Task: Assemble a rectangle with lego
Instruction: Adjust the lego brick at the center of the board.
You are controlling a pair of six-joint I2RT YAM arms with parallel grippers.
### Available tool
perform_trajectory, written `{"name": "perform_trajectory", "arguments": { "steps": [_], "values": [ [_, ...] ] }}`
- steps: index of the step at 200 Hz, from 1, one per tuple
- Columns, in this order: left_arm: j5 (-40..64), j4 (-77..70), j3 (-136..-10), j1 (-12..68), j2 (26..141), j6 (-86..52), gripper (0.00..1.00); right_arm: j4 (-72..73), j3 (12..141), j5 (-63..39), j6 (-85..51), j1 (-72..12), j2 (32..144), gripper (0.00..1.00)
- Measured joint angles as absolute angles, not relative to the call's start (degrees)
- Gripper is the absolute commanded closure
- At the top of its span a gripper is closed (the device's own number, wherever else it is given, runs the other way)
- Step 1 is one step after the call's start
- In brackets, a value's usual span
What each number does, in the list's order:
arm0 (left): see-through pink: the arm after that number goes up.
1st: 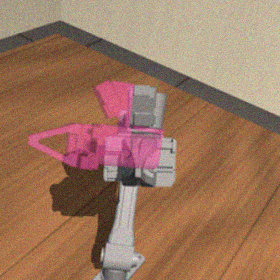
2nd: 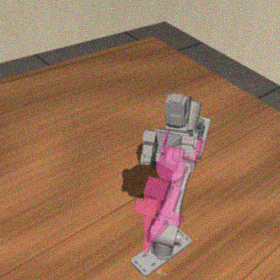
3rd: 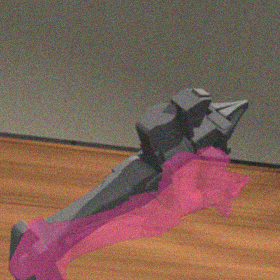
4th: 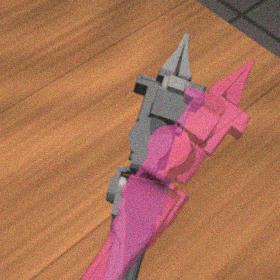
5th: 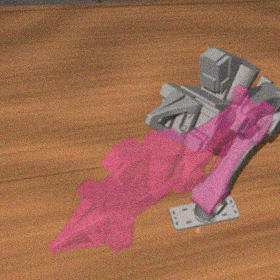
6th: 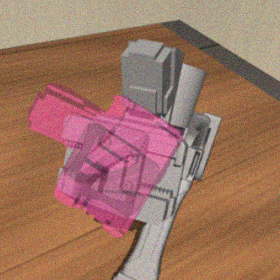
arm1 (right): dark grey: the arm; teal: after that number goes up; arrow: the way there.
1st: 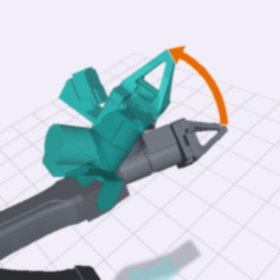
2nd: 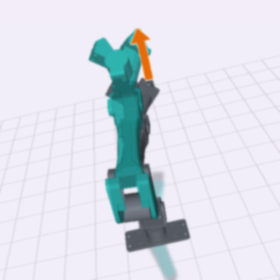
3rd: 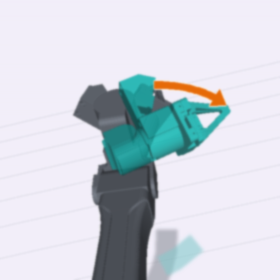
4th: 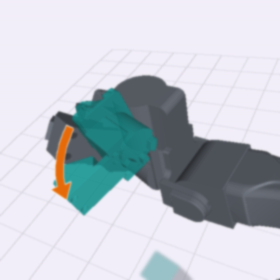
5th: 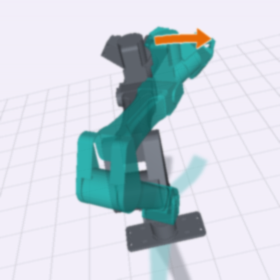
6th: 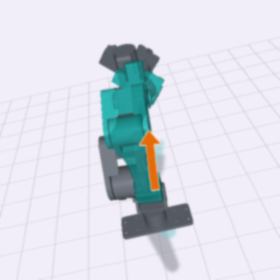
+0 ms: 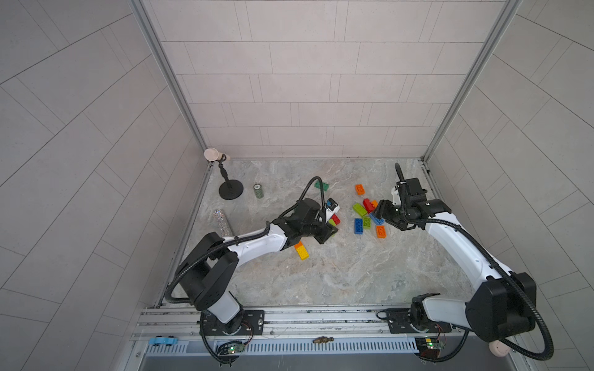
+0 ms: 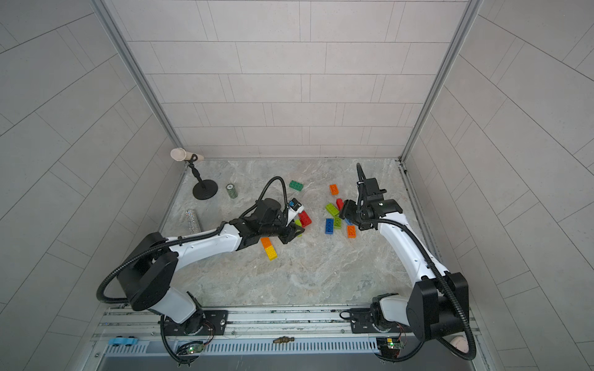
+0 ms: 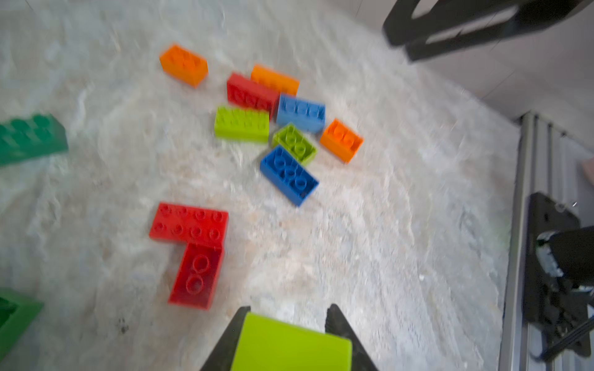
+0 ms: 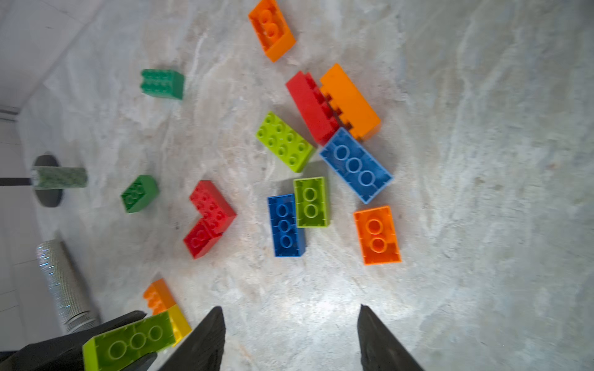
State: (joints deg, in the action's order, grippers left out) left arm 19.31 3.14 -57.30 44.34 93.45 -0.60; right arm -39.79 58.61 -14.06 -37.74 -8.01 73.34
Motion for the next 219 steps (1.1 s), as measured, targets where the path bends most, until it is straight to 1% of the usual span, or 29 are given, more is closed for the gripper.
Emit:
{"name": "perform_trajectory", "arguments": {
  "steps": [33, 54, 69, 80, 89, 100, 109, 124, 153, 172, 184, 199, 219],
  "values": [
    [14.44, 28.49, -73.28, 47.68, 105.51, 2.52, 0.77, -40.34, 56.90, -9.30, -36.86, -8.19, 73.45, 0.35],
    [12.21, 38.85, -80.47, 50.54, 112.99, 4.29, 0.74, -40.32, 56.47, -8.01, -36.42, -8.62, 73.45, 0.35],
    [10.31, 43.79, -83.88, 52.23, 116.16, 5.43, 0.69, -40.29, 56.18, -7.46, -36.12, -8.95, 73.45, 0.35],
    [9.23, 46.50, -85.56, 53.04, 117.30, 6.00, 0.62, -40.32, 55.96, -7.20, -35.86, -9.21, 73.45, 0.35],
    [8.25, 48.36, -86.46, 53.74, 117.91, 6.37, 0.53, -40.34, 55.86, -7.05, -35.62, -9.47, 73.45, 0.35],
    [7.25, 49.91, -86.98, 54.15, 118.39, 6.44, 0.38, -40.42, 55.79, -6.94, -35.11, -9.87, 73.52, 0.35],
    [6.55, 50.98, -86.98, 54.19, 118.83, 7.11, 0.30, -40.49, 55.79, -6.79, -34.65, -10.37, 73.65, 0.35],
    [5.56, 52.12, -86.98, 54.15, 119.55, 7.22, 0.26, -40.62, 55.79, -6.15, -33.82, -11.70, 74.39, 0.34],
    [5.06, 52.47, -87.07, 54.02, 119.50, 7.20, 0.25, -41.08, 55.79, -5.19, -32.32, -14.06, 75.96, 0.33],
    [5.58, 51.48, -86.24, 53.60, 117.21, 6.74, 0.24, -41.67, 55.75, -4.56, -32.01, -15.33, 76.16, 0.32],
    [7.14, 49.15, -82.98, 52.90, 111.96, 5.76, 0.23, -41.91, 55.51, -3.57, -32.69, -16.64, 76.07, 0.29],
    [10.04, 45.58, -76.47, 50.72, 100.86, 3.57, 0.22, -42.68, 54.87, -1.26, -34.89, -21.08, 76.03, 0.26],
    [11.81, 40.45, -68.64, 44.40, 84.86, -0.34, 0.21, -43.29, 54.72, 1.93, -40.16, -31.07, 76.20, 0.22]
  ]
}}
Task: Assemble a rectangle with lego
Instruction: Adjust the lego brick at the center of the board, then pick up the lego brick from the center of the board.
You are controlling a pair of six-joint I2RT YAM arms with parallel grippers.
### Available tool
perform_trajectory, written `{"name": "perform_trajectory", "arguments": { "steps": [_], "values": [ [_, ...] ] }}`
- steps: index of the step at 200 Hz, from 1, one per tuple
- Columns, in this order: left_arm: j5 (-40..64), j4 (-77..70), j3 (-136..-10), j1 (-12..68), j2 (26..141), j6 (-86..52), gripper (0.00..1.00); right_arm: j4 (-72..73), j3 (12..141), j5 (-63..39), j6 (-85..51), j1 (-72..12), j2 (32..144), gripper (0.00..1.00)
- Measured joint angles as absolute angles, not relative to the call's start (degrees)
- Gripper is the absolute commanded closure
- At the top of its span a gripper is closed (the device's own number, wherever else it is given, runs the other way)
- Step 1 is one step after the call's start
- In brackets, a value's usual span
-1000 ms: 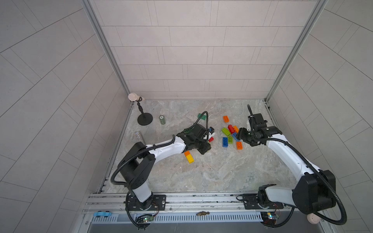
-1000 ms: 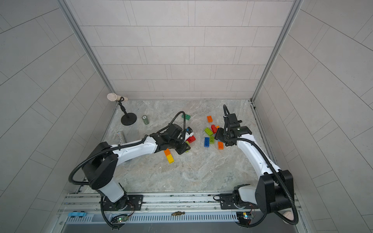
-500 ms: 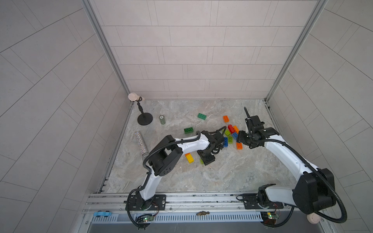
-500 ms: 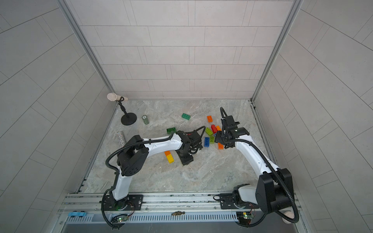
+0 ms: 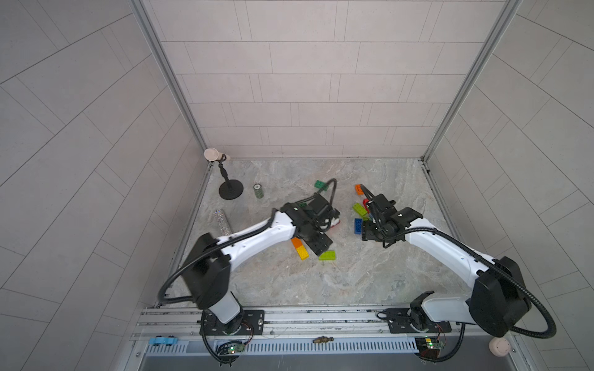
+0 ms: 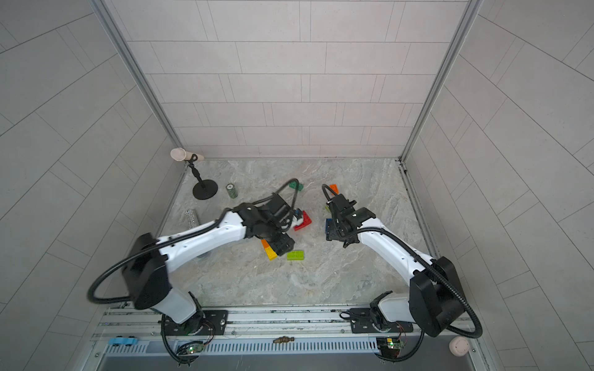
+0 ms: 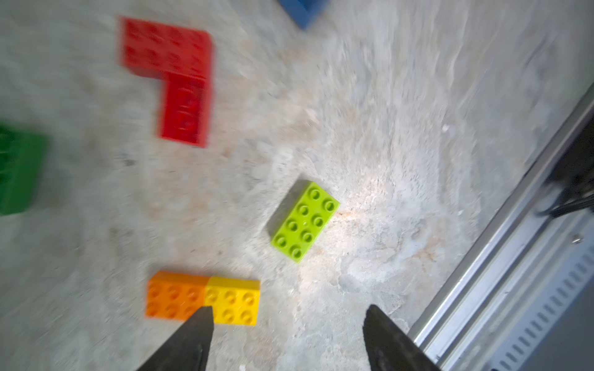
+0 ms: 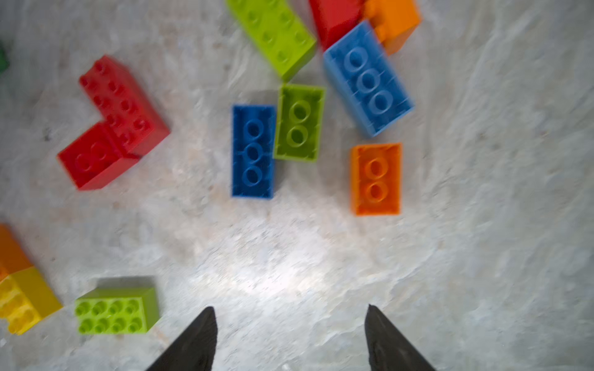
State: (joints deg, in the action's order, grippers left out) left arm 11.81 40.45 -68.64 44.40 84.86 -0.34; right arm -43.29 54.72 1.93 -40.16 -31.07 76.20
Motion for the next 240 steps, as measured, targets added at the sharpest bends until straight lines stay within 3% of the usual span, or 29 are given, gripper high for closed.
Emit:
{"name": "perform_trajectory", "arguments": {
  "steps": [32, 64, 129, 199, 240],
  "values": [
    [9.67, 29.23, -53.36, 29.45, 67.24, -9.28, 0.18, -43.20, 57.82, 5.61, -47.22, -44.18, 82.61, 0.19],
    [2.79, 26.11, -43.09, 19.75, 63.53, -18.39, 0.15, -43.94, 68.29, 7.53, -48.23, -50.98, 96.25, 0.16],
    [-2.22, 23.24, -42.72, 17.19, 63.11, -22.92, 0.15, -44.42, 75.13, 5.72, -47.99, -52.47, 106.56, 0.13],
    [-1.50, 22.26, -42.70, 17.10, 63.59, -23.38, 0.15, -43.53, 75.40, 2.37, -48.47, -51.79, 109.40, 0.28],
    [-1.30, 22.11, -42.72, 17.10, 63.94, -23.35, 0.16, -42.98, 75.24, 1.02, -48.56, -51.55, 109.40, 0.27]
  ]
}}
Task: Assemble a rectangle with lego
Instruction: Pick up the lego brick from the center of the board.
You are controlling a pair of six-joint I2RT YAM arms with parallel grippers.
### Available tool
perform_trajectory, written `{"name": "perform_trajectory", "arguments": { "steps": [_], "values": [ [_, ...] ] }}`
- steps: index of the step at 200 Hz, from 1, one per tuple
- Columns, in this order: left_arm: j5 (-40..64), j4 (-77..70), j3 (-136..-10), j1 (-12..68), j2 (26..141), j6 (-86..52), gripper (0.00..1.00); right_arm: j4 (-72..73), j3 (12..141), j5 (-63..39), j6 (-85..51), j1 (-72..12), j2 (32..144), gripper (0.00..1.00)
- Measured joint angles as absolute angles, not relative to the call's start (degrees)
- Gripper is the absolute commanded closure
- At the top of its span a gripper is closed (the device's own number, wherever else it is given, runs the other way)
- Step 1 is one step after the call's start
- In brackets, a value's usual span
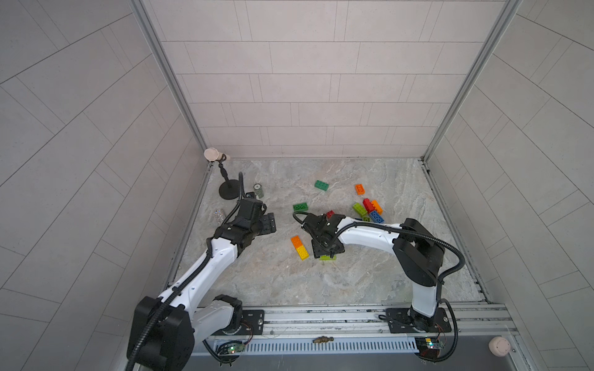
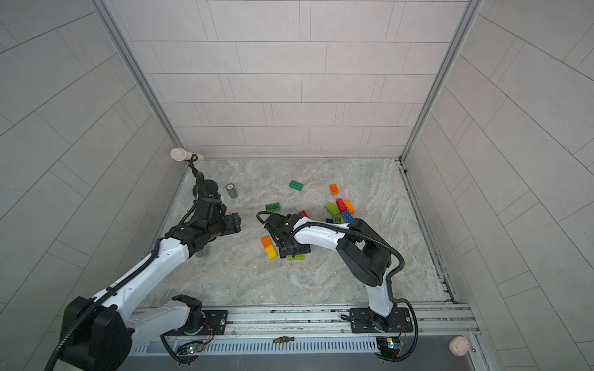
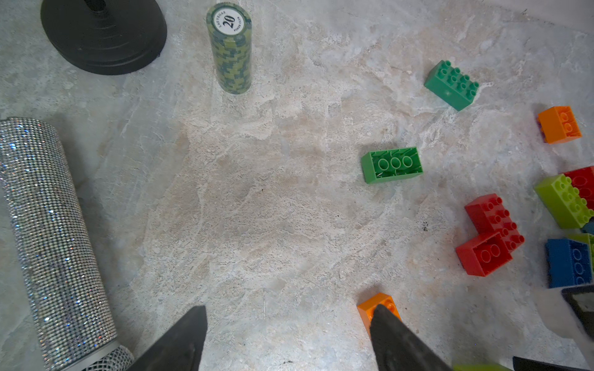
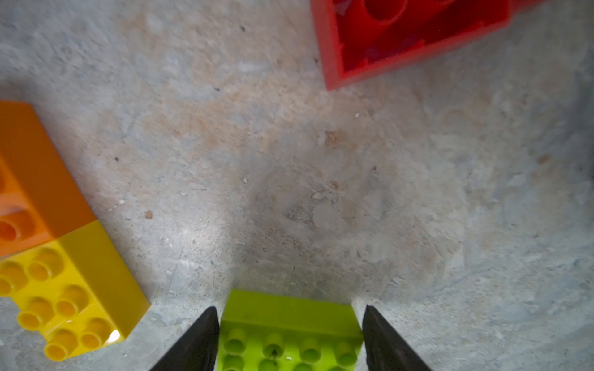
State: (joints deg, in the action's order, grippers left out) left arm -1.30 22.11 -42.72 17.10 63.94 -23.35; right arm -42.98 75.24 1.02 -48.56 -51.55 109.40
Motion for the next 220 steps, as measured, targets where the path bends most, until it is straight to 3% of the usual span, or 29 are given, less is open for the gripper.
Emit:
{"name": "perform_trajectory", "arguments": {
  "steps": [71, 139, 220],
  "values": [
    [-0.84, 22.09, -42.70, 17.10, 63.96, -23.33, 0.16, -42.87, 74.08, -0.43, -48.53, -51.42, 109.25, 0.30],
    [-0.89, 22.59, -42.70, 17.10, 63.79, -23.55, 0.17, -45.58, 76.20, -1.10, -46.50, -51.42, 108.49, 0.51],
    [-1.74, 19.64, -34.52, 18.24, 60.58, -26.22, 0.17, -54.35, 98.59, -5.30, -34.81, -51.42, 114.83, 0.74]
  ]
}}
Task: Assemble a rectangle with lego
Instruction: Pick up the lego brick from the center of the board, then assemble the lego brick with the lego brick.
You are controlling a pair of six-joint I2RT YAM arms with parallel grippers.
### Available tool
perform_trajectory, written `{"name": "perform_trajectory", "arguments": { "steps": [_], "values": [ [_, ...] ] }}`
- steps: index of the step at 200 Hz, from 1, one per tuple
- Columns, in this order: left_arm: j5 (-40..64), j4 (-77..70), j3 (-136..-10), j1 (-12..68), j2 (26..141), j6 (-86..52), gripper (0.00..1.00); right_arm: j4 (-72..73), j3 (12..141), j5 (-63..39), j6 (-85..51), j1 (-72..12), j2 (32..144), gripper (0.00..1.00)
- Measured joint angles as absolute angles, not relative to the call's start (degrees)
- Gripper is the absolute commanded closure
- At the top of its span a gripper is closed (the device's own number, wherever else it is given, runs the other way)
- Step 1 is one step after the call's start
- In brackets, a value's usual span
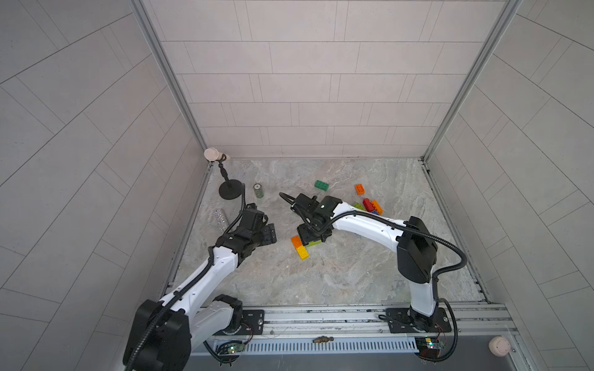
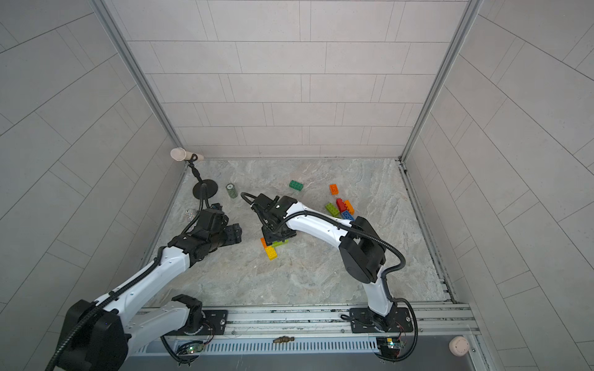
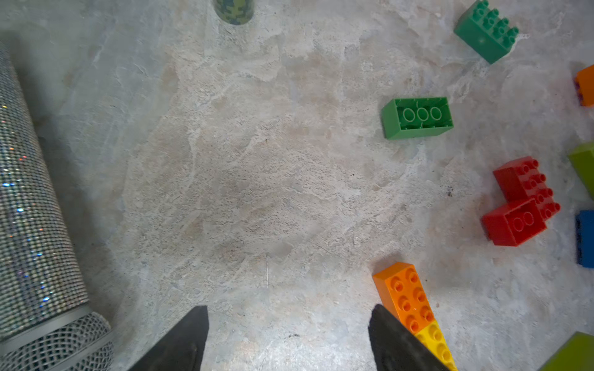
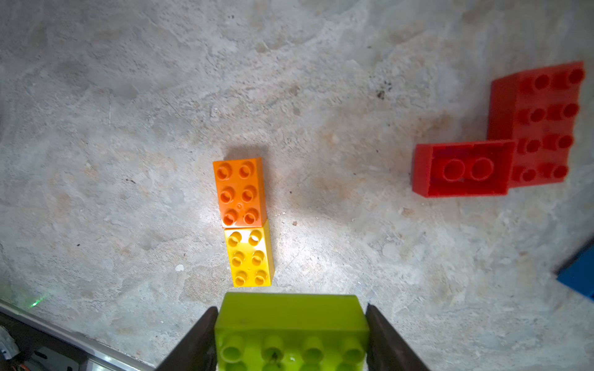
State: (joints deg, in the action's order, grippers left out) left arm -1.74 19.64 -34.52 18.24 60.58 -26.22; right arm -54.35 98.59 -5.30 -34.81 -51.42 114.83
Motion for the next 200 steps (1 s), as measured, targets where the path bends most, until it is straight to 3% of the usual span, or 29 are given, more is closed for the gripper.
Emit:
{"name": "perform_trajectory", "arguments": {
  "steps": [77, 200],
  "values": [
    [-3.46, 16.95, -33.17, 14.96, 59.61, -27.27, 0.18, -62.04, 112.90, -6.02, -27.62, -51.81, 126.91, 0.83],
    [-1.08, 14.87, -32.71, 14.22, 61.36, -27.53, 0.19, -63.46, 115.81, -6.02, -26.30, -52.82, 130.74, 0.86]
  ]
}}
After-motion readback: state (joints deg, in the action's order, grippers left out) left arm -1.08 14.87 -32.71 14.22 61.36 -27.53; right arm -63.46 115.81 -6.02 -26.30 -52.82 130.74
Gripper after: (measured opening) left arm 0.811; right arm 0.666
